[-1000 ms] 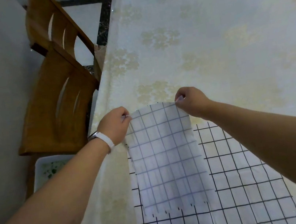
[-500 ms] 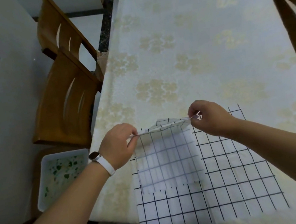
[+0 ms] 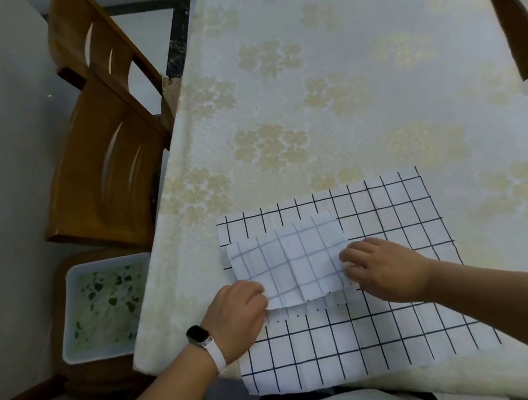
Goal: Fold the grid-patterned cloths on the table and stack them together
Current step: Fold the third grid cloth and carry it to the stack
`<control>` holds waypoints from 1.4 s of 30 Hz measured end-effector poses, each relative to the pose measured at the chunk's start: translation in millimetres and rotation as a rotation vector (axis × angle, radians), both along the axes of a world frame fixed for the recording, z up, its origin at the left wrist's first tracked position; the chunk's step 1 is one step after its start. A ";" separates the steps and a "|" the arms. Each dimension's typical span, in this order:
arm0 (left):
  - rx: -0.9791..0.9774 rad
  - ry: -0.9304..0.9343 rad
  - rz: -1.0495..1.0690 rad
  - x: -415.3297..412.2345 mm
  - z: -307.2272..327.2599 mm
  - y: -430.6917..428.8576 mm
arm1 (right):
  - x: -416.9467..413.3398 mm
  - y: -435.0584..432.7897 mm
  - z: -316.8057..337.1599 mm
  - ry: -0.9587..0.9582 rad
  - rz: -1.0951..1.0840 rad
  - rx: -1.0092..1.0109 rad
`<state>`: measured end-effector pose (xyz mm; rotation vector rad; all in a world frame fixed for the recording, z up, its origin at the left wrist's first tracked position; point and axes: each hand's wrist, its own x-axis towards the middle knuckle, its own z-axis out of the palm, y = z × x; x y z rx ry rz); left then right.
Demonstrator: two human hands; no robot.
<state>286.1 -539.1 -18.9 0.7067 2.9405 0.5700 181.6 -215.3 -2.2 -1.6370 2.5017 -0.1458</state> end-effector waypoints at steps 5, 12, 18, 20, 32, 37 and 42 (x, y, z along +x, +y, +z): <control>-0.028 -0.030 0.006 14.4 -17.5 2.7 | 15.3 -1.9 -16.6 -0.042 0.065 0.058; -0.072 -0.036 0.063 23.5 -31.7 -3.0 | 25.6 -1.5 -32.2 -0.068 0.059 0.064; -0.081 -0.084 0.094 26.7 -28.2 -1.0 | 29.0 1.6 -35.7 -0.082 0.035 0.082; -0.087 -0.091 0.102 27.8 -25.2 -0.1 | 30.6 -0.1 -32.0 -0.082 0.027 0.081; -0.417 -0.292 0.008 -45.6 -18.2 37.9 | -7.4 -70.9 -33.5 -0.060 -0.102 0.227; -0.409 -0.345 0.024 -41.6 -34.3 26.2 | -9.8 -60.7 -52.5 -0.125 -0.193 0.234; -0.373 -0.335 0.032 -40.9 -40.6 16.3 | -9.2 -48.0 -60.6 -0.151 -0.271 0.229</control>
